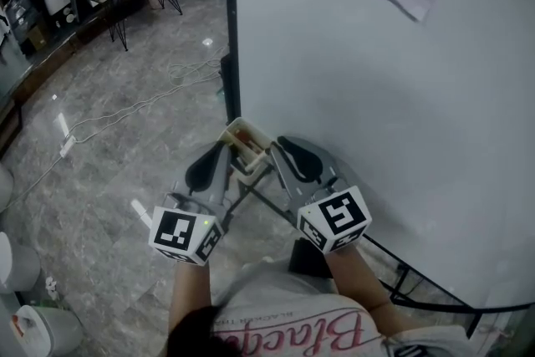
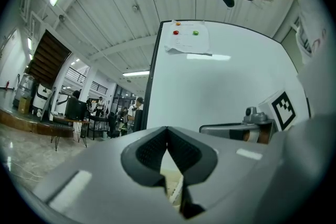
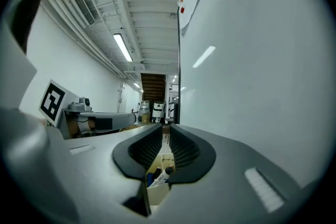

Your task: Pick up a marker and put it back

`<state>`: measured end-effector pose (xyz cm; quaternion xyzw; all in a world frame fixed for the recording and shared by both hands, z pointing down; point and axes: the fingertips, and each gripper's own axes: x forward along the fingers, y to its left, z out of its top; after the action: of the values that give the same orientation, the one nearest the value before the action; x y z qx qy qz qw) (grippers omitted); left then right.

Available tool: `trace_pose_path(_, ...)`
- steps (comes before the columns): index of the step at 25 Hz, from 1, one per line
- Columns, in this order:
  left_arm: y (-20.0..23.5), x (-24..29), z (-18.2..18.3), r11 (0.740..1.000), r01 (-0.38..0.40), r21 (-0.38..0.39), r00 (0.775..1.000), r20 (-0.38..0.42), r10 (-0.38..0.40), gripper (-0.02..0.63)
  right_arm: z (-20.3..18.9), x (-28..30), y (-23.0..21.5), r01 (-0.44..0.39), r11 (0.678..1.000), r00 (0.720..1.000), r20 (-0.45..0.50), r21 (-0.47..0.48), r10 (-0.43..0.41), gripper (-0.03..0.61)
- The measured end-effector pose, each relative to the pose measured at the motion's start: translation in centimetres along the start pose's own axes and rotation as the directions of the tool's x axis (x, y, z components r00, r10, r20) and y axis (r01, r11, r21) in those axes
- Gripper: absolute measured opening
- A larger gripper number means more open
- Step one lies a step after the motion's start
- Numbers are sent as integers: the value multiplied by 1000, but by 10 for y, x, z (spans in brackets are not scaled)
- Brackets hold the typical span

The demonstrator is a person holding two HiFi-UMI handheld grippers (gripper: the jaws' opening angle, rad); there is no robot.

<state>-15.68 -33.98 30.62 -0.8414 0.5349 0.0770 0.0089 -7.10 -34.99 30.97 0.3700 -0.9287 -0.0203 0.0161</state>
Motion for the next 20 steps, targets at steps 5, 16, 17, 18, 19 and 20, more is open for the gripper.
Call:
trace_pose_path(5,-7,2,4,1000,16,4,1000,11,-17,0,0,-8,-4,22,1000,1000,0,-6,-22,20)
trace_pose_path(16,-15,4,11,998,51,38,999,7,-52,0,6,-19,-3,34,999,999,21,-23,-34,2)
trace_pose_path(17,-15,5,12,998,53,41,999,7,-54,0,6,-20,-4,37,999,999,21,-22,-37,2)
trace_pose_path(18,-16,5,13,997,56,45,998,7,-56,0,6,-21,-5,41,999,999,22,-20,-40,3)
trace_pose_path(19,-17,6,14,997,59,48,998,6,-59,0,6,-21,-6,44,999,999,21,-19,-43,2)
trace_pose_path(20,-17,7,14,997,62,50,998,5,-62,0,5,-22,-7,46,999,999,20,-18,-46,3)
